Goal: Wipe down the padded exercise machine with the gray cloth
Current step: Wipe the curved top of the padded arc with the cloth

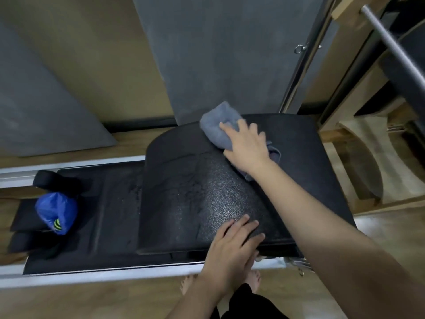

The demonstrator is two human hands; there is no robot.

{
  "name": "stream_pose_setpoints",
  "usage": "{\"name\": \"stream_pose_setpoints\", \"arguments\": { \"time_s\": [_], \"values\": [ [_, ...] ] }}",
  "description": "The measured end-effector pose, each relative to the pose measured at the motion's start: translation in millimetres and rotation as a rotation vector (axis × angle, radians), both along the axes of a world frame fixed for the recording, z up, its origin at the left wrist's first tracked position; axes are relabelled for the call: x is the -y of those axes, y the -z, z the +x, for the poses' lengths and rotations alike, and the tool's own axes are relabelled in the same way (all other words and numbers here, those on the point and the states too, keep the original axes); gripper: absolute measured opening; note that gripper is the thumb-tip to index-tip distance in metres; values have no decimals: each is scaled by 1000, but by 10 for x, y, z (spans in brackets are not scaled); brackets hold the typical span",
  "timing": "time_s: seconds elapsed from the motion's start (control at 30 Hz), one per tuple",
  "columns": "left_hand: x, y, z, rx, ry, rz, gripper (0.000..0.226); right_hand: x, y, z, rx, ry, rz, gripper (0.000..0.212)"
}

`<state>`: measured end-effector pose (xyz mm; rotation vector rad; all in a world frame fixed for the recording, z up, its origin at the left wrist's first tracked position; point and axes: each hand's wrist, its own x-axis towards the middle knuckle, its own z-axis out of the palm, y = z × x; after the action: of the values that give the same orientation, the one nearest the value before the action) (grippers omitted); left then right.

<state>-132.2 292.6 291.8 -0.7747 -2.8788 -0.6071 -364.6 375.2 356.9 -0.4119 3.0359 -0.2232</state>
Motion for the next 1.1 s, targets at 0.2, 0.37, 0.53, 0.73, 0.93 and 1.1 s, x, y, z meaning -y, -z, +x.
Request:
{"name": "stream_pose_setpoints", "arguments": {
  "time_s": [0.2, 0.37, 0.53, 0.73, 0.93, 1.1],
  "values": [
    [24, -51, -58, 2, 12, 30, 32, 286, 49, 524, 6, -376, 41, 75],
    [104, -59, -139, 28, 62, -1, 34, 244, 30, -27, 36, -92, -16, 71],
    [175, -71, -144, 57, 95, 116, 29, 223, -6, -420, 101, 152, -60, 65],
    [434, -107, -161, 23, 67, 141, 22, 363, -47, 304, 33, -190, 48, 73],
    [618, -136, -96, -14, 87, 129, 18, 366, 5, 959, 45, -477, 85, 74],
    [730, -130, 50, -13, 32, 130, 17, 395, -36, 495, 61, -252, 82, 73]
  ]
}}
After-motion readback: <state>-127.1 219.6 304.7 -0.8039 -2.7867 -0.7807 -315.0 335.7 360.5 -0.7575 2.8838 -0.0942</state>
